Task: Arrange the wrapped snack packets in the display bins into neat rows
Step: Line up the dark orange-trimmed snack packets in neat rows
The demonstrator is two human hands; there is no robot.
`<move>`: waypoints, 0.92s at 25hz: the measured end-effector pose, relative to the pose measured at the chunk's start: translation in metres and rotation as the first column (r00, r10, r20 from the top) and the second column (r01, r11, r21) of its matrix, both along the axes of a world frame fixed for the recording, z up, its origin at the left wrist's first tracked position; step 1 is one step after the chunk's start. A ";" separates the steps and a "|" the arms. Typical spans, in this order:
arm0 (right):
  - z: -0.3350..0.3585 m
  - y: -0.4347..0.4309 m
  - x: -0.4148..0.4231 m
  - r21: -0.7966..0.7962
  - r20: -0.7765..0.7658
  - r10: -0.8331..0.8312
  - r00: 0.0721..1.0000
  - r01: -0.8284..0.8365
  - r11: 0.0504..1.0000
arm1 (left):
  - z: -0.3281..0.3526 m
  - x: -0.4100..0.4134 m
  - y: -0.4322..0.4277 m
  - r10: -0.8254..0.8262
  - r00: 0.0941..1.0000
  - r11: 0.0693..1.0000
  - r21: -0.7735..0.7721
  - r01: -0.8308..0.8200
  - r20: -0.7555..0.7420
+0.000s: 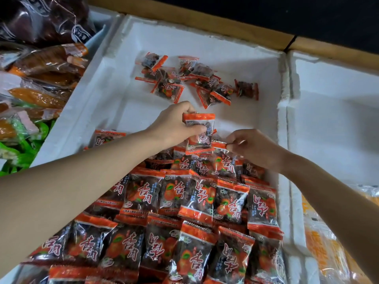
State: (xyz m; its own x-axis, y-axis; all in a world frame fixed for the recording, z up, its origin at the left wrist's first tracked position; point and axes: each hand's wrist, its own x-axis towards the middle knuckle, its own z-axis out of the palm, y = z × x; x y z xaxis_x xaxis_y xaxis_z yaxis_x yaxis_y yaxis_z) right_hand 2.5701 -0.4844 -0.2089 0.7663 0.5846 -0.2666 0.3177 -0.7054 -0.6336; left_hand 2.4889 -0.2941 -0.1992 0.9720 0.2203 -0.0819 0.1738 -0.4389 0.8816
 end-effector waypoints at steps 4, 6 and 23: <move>0.002 -0.010 -0.005 -0.108 0.123 0.095 0.988 -0.082 0.991 | -0.002 0.004 -0.011 -0.241 0.956 0.970 0.004 0.245 -0.169; 0.002 -0.010 -0.007 -0.134 0.188 0.146 0.971 -0.122 0.983 | -0.007 0.006 -0.018 -0.288 0.935 0.941 0.120 0.317 -0.209; -0.004 0.008 0.009 -0.063 0.328 0.012 0.945 0.009 0.998 | -0.024 0.008 0.014 -0.100 0.979 0.800 0.571 0.187 -0.179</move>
